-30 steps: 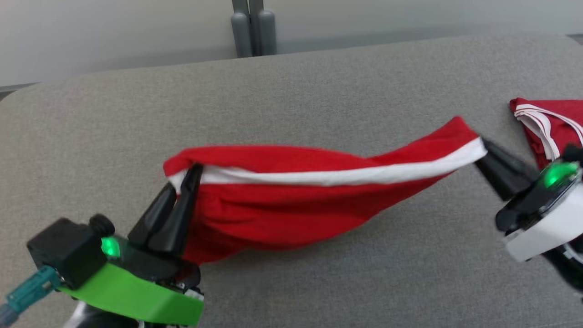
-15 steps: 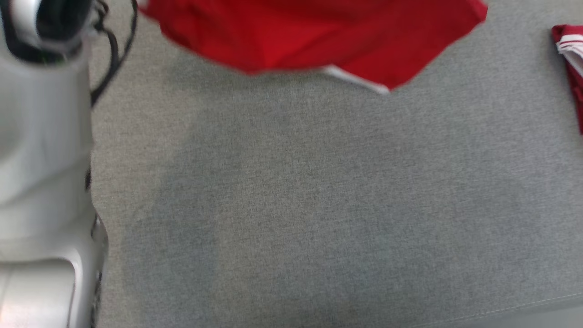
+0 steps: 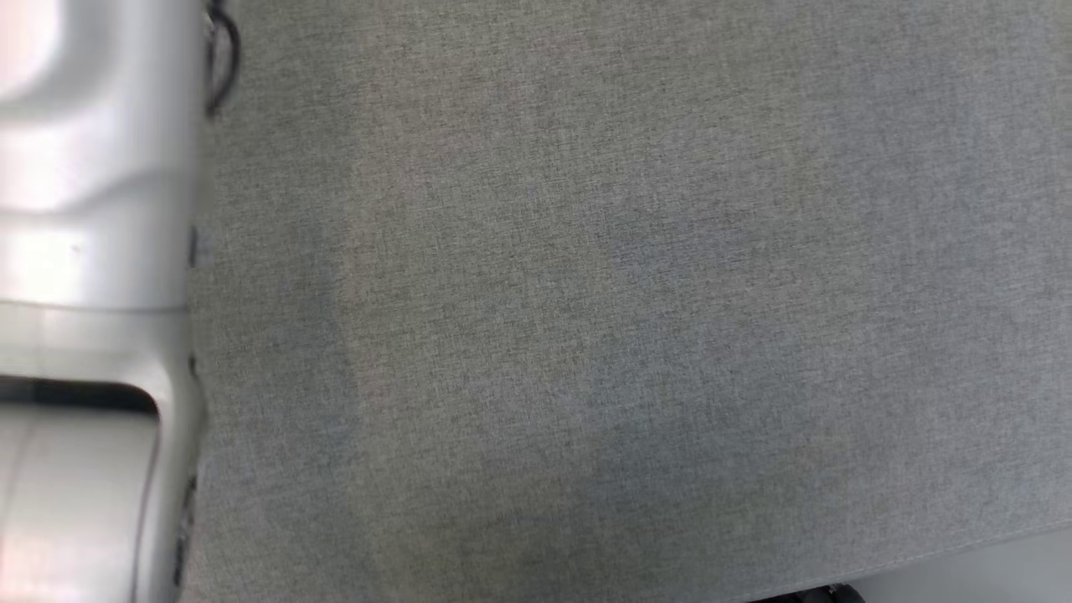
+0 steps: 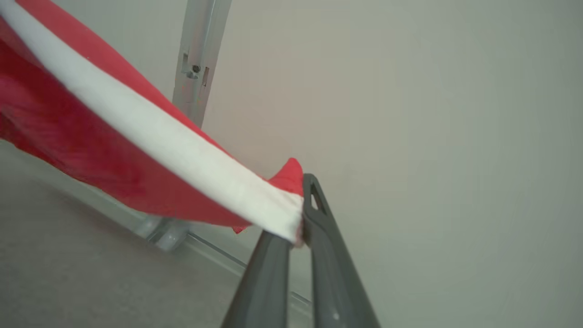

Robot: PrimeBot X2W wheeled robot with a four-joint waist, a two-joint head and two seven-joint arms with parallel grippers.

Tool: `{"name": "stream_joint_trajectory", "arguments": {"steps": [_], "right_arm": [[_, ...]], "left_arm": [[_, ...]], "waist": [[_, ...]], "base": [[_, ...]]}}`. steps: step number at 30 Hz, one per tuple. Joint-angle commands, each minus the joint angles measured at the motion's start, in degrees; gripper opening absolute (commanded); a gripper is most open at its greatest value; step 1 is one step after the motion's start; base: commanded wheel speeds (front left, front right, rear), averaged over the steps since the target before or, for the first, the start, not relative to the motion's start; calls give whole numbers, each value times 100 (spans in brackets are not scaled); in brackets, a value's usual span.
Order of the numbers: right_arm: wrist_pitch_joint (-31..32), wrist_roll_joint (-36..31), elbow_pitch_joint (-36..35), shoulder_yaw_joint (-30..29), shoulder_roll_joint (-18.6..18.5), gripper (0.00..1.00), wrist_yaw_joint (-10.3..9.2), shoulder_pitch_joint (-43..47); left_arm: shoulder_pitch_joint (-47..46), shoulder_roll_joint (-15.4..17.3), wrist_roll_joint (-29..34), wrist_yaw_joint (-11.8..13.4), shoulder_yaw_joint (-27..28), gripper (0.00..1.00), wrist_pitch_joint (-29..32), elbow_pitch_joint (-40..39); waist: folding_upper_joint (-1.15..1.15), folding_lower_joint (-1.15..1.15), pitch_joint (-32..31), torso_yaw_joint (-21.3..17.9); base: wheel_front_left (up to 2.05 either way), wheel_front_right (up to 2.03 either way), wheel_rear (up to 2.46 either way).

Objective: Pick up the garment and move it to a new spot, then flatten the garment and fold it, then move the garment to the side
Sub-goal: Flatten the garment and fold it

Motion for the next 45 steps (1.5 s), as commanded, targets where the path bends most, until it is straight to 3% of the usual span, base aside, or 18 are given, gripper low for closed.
{"name": "stream_joint_trajectory", "arguments": {"steps": [1, 7, 11, 15, 21, 25, 27, 33, 37, 45], "right_arm": [[-143, 94, 19, 60, -88, 0, -8, 390], [-481, 295, -450, 185, -499, 0, -8, 2457], [-522, 256, -875, -31, -720, 0, -9, 3981], [-485, 88, -1317, -419, -676, 0, -9, 5570], [61, -99, -2244, -801, -671, 0, -12, 7843], [547, -157, -3166, -1390, -755, 0, -15, 9098], [774, -145, -3626, -1738, -779, 0, -14, 9472], [1461, 40, -4443, -2133, -930, 0, -10, 9468], [1849, 428, -4554, -1863, -1283, 0, -9, 8694], [2474, 1240, -4035, -1033, -2113, 0, -7, 6898]], "left_arm": [[328, 9, -73, -31, -73, 0, -104, 51], [2204, 303, -321, -36, -884, 0, -279, -474], [3810, 448, -424, -5, -1010, 0, -320, -1140], [5585, 436, -492, 294, -942, 0, -315, -1846], [8221, 518, -520, 924, -888, 0, -300, -2664], [9246, 493, -705, 1104, -1020, 0, -152, -3365], [9472, 490, -848, 1058, -1084, 0, -11, -3700], [9141, 513, -1002, 978, -1160, 0, 473, -4355], [8580, 446, -1124, 915, -1216, 0, 924, -4698], [7276, 189, -950, 1202, -1391, 0, 1689, -4521]], "waist": [[0, -2, -188, -39], [0, -2, -733, 34], [0, -2, -1368, 93], [0, -2, -2003, 94], [0, -2, -2973, 37], [0, -2, -3160, 172], [0, -2, -3118, 246], [0, -2, -2904, 555], [0, -2, -2505, 774], [0, -2, -1706, 1499]], "base": [[0, 0, 0], [0, 0, 0], [0, 0, 0], [0, 0, 0], [0, 0, 0], [0, 0, 0], [0, 0, 0], [0, 0, 0], [0, 0, 0], [0, 0, 0]]}}
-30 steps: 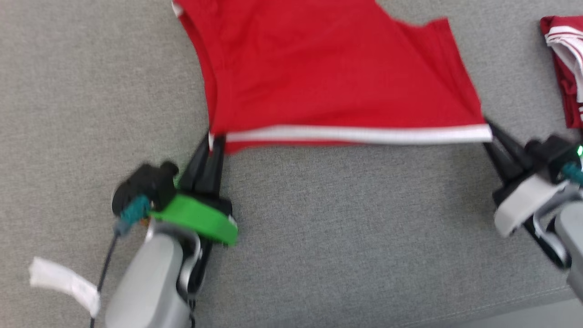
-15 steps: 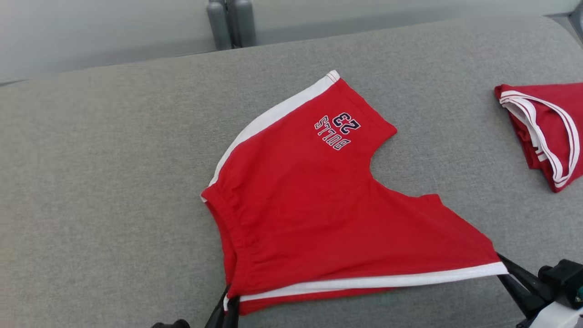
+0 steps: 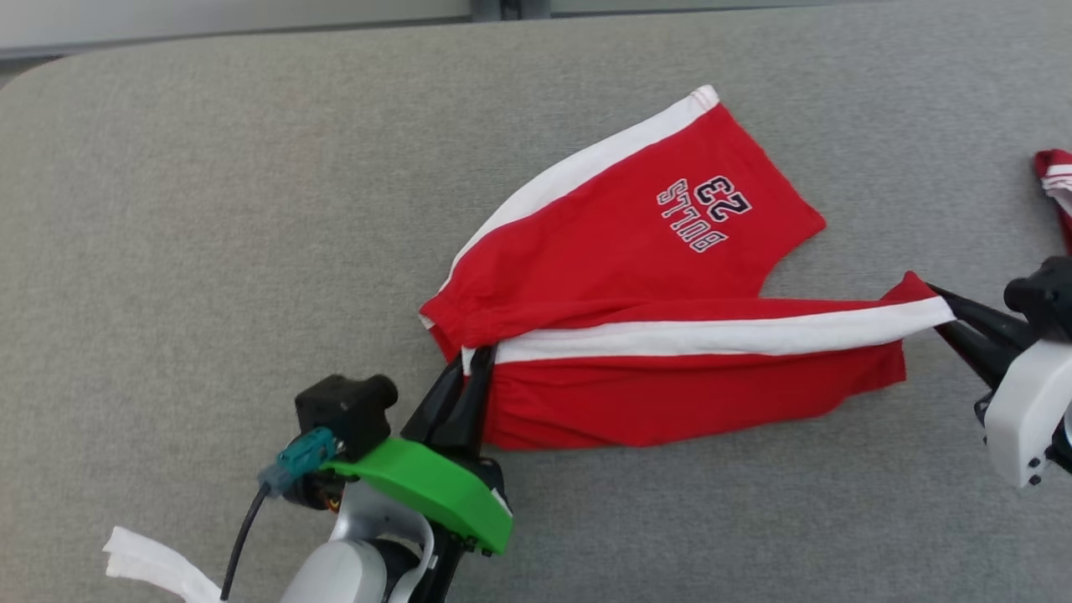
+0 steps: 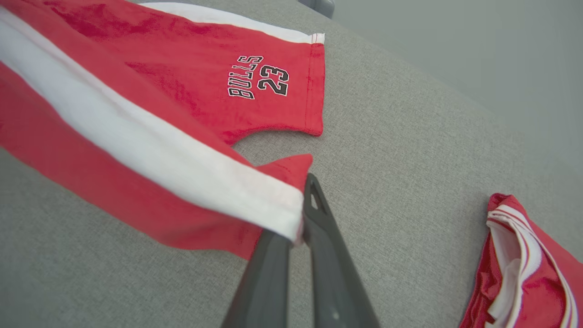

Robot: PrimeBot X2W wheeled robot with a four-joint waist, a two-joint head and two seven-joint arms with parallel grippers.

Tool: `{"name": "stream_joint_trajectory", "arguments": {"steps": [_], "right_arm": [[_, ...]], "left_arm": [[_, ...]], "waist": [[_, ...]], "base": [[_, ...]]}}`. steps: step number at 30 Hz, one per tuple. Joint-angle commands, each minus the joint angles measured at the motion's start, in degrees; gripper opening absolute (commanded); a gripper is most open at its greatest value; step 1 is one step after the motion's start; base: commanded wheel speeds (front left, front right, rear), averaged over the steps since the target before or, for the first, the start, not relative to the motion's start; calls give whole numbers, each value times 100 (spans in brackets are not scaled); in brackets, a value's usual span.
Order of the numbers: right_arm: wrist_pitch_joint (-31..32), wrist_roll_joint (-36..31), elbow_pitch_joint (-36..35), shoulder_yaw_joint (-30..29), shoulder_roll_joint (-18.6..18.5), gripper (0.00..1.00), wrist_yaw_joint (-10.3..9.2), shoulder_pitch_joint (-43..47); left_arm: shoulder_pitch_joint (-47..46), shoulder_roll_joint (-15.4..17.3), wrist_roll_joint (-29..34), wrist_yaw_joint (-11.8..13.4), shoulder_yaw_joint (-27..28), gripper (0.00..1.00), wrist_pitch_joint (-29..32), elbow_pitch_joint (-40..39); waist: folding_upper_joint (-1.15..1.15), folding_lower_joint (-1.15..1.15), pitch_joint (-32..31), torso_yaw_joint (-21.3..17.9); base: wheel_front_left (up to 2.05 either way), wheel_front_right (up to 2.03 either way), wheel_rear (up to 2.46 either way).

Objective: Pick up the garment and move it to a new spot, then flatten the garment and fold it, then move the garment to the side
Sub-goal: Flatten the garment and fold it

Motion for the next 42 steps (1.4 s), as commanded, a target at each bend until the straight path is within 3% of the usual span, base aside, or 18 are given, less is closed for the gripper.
{"name": "stream_joint_trajectory", "arguments": {"steps": [1, 8, 17, 34, 42], "right_arm": [[80, 39, 82, 126, -153, 0, -7, -274], [374, 498, 679, 802, -544, 0, -6, -1656], [728, 834, 1265, 1640, -879, 0, -7, -3119], [705, 1108, 2037, 2909, -899, 0, -7, -4817], [511, 1245, 2321, 3360, -856, 0, -7, -5286]], "left_arm": [[-196, -41, -20, 28, -35, 0, 61, 46], [-975, -212, -121, 112, -190, 0, 223, 381], [-1744, -286, -680, 228, -475, 0, 16, 957], [-2832, -284, -1741, 794, -1267, 0, -817, 1572], [-3006, -285, -2032, 858, -1509, 2, -1066, 1796]], "waist": [[0, 1, 706, 741], [0, 1, 1012, 1183], [0, 1, 1317, 1439], [0, 1, 1649, 1579], [0, 1, 1717, 1658]], "base": [[0, 0, 0], [0, 0, 0], [0, 0, 0], [0, 0, 0], [0, 0, 0]]}}
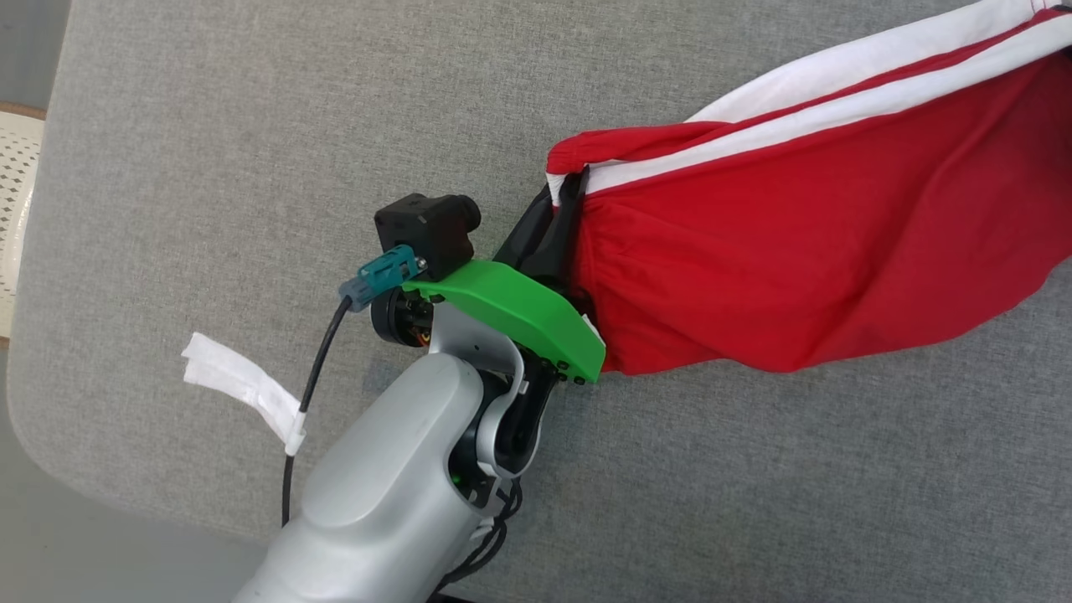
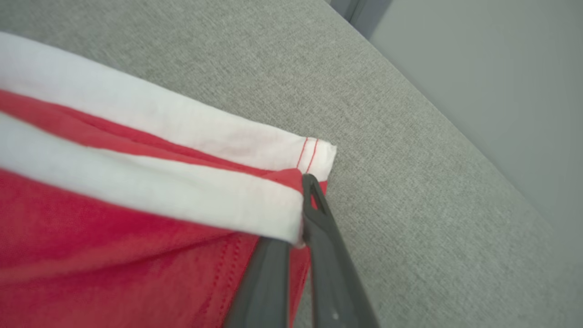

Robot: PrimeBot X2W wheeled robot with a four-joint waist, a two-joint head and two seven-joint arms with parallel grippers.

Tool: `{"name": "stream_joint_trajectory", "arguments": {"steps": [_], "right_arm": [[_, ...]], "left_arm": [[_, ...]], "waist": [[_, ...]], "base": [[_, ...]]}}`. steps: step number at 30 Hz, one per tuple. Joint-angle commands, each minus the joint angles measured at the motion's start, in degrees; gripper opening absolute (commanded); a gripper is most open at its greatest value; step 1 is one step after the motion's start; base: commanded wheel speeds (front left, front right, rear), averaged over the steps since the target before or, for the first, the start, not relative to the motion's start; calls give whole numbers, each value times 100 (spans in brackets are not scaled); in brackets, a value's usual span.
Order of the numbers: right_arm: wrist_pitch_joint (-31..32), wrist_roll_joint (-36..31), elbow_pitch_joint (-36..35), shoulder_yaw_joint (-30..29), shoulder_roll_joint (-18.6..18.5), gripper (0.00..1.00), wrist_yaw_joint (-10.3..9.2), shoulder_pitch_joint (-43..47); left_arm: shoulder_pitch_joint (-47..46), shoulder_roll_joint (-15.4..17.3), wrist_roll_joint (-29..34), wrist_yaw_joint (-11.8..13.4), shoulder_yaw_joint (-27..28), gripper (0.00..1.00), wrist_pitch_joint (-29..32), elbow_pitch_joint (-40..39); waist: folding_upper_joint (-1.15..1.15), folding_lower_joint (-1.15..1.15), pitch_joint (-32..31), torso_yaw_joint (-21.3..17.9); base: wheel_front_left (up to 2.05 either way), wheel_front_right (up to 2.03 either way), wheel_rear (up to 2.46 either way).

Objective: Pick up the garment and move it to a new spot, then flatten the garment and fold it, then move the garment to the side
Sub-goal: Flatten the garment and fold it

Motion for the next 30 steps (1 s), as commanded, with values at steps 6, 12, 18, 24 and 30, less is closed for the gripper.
{"name": "stream_joint_trajectory", "arguments": {"steps": [6, 12, 18, 24, 30], "right_arm": [[-381, -11, 277, 268, 65, 0, -8, -412], [-588, 46, 520, 479, 173, 100, -8, -484], [-637, 313, 711, 563, 275, 100, -8, -284], [-897, 671, 1043, 303, 420, 100, -7, 270], [-1911, 569, 1323, -272, 870, 100, -7, 1184]], "left_arm": [[-216, 11, -192, 178, -118, 40, -324, 147], [-172, 11, -225, 306, -168, 100, -536, 265], [128, 174, -88, 531, -121, 100, -686, 300], [700, 624, 523, 783, 20, 100, -942, -43], [1744, 827, 1804, 921, 842, 100, -971, -923]], "waist": [[0, 0, 60, 47], [0, 0, 27, 10], [0, 0, -135, -141], [0, 0, -598, -375], [0, 0, -1174, -715]], "base": [[0, 0, 0], [0, 0, 0], [0, 0, 0], [0, 0, 0], [0, 0, 0]]}}
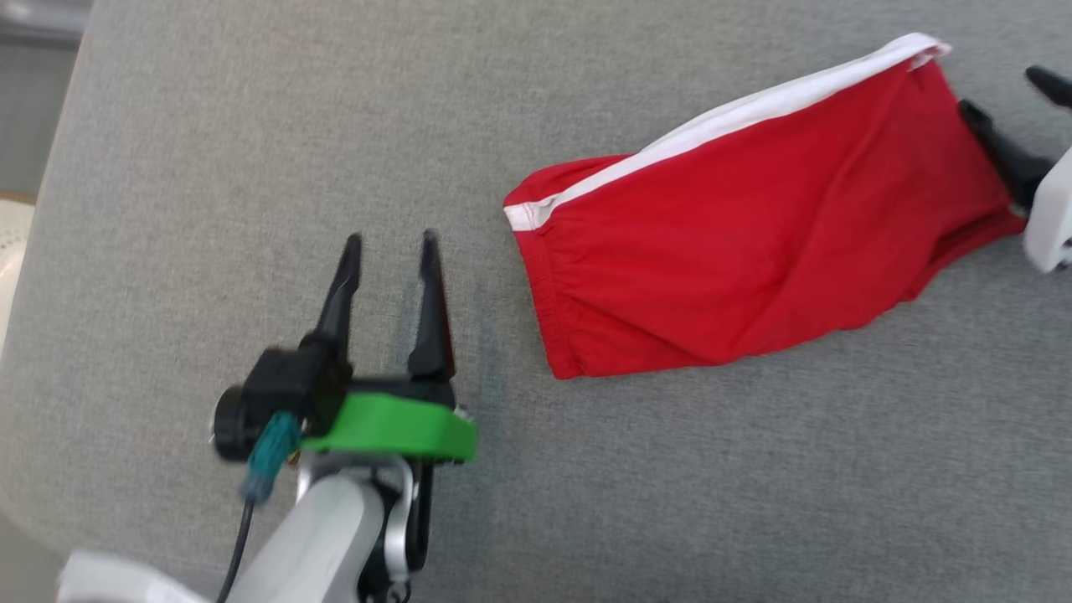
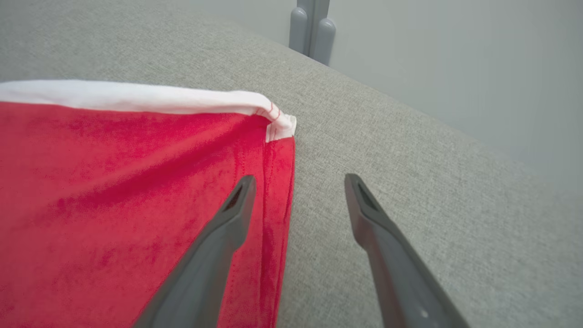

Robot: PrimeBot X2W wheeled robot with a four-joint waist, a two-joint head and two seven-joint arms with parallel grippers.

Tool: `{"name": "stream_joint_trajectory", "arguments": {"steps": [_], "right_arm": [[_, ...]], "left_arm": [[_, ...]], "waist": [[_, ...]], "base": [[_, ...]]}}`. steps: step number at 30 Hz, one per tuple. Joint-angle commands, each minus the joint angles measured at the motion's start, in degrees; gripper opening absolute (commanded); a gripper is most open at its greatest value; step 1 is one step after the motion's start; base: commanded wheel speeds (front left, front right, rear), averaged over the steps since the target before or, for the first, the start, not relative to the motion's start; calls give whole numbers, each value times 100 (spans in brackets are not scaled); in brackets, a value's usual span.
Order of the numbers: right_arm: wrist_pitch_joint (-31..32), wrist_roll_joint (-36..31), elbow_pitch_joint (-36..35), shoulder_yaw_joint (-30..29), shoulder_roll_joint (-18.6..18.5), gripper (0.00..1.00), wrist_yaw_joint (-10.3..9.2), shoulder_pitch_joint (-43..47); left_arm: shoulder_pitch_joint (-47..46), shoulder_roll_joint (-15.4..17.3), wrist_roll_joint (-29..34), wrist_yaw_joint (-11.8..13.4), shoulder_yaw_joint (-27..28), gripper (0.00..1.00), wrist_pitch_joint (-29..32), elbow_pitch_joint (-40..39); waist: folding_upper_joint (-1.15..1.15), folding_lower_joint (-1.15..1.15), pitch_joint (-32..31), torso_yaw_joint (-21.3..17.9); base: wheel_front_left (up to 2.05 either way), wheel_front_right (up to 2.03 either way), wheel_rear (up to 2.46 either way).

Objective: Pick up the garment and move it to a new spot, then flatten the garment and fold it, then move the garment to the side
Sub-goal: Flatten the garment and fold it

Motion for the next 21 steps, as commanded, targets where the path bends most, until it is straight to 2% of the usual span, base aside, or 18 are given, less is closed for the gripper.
{"name": "stream_joint_trajectory", "arguments": {"steps": [1, 5, 10, 15, 21], "right_arm": [[-111, -6, 91, -93, 213, 100, -6, 324], [-17, 8, 197, -392, 595, 100, -7, 686], [413, -110, 336, -714, 886, 100, -5, 639], [962, -231, 590, -1014, 1007, 100, -5, 484], [1391, -593, 1126, -1257, 1108, 100, -4, 379]], "left_arm": [[341, 41, 325, -22, 200, 100, -23, -186], [1074, -102, 1024, -200, 668, 100, -20, -629], [1586, -407, 1504, -594, 984, 100, -20, -725], [1738, -687, 1729, -923, 1148, 100, -21, -685], [1746, -776, 1776, -1115, 1154, 100, -21, -658]], "waist": [[0, 0, -468, -391], [0, 0, -579, -492], [0, 0, -462, -275], [0, 0, -289, 119], [0, 0, -184, 471]], "base": [[0, 0, 0], [0, 0, 0], [0, 0, 0], [0, 0, 0], [0, 0, 0]]}}
